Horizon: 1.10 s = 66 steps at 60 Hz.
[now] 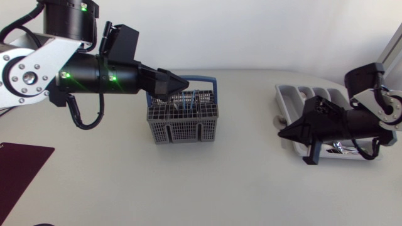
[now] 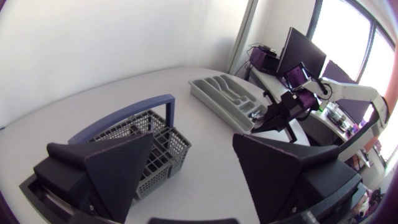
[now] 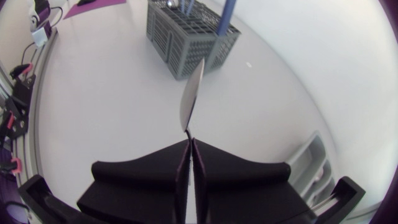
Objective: Transfer all utensils from the basket to the drawer tray.
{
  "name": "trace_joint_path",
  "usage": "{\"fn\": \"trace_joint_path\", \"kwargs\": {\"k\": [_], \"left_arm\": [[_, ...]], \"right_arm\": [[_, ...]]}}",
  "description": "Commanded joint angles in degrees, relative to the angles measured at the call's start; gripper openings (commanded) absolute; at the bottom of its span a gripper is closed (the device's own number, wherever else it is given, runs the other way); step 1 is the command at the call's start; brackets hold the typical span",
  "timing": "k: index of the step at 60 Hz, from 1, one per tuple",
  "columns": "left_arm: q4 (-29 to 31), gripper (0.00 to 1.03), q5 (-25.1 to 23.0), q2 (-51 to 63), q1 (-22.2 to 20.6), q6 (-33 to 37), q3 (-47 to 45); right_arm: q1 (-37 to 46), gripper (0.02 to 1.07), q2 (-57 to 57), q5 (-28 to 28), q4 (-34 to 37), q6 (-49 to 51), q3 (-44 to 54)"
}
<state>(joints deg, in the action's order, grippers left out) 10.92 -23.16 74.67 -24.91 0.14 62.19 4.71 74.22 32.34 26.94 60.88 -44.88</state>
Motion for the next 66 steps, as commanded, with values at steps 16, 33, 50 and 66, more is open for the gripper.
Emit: {"fn": "trace_joint_path", "kwargs": {"k": [16,33,50,66], "left_arm": [[0.6,0.89,3.6,4.5,1.3,3.0,-2.3],[1.1,0.89,6.0,5.9,-0.1,3.0,-1.5],[3.6,0.89,7.6,6.0,-0.2,2.9,-0.8],[5.0,0.89,9.1,6.0,-0.3,2.5,-0.5]], "right_arm": [[24.0,0.08,11.6,-6.1,-10.0,22.3,-1.0],[32.9,0.08,22.1,-8.8,-17.8,29.4,-6.3],[35.8,0.08,27.8,-13.0,-25.1,33.1,-8.1],[36.9,0.53,27.2,-14.6,-31.0,37.3,-2.8]]}}
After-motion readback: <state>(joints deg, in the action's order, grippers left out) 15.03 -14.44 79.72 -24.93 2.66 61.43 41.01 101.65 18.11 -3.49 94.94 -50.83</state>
